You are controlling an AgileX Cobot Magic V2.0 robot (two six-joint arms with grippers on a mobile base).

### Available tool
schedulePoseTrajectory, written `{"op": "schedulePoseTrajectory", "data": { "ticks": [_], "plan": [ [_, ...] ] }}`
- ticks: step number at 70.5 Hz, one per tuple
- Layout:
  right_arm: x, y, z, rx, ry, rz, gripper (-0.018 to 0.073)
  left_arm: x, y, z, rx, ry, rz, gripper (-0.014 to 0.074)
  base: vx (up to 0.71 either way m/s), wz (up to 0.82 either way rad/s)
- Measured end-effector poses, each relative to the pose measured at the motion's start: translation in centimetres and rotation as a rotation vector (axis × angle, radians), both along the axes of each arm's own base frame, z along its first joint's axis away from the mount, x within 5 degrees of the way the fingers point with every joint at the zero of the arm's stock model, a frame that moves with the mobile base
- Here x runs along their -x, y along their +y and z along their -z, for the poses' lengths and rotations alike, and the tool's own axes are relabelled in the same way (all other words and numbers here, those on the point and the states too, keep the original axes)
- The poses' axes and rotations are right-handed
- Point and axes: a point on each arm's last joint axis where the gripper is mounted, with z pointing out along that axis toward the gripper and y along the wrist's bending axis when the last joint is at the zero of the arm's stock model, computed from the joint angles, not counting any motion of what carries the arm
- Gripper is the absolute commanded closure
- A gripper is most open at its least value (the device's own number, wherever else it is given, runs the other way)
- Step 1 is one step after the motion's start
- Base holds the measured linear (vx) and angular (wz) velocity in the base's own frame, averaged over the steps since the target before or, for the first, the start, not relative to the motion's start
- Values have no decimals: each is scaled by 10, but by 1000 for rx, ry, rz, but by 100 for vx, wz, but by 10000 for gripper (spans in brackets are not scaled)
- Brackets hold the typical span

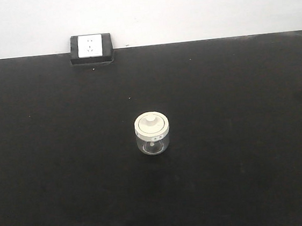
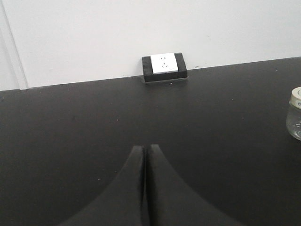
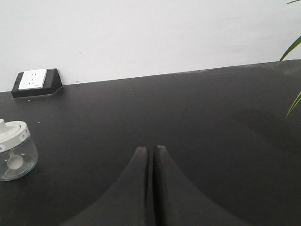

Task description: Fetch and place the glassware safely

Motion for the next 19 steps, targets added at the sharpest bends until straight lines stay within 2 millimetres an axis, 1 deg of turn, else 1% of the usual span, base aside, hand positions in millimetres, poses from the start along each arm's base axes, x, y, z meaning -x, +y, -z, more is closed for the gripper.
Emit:
{"op": "schedulePoseTrajectory", "data": {
  "ticks": [19],
  "plan": [
    [0,0,0,0,0,0,563,0,0,0,0,0,0,603,0,0]
  ]
}}
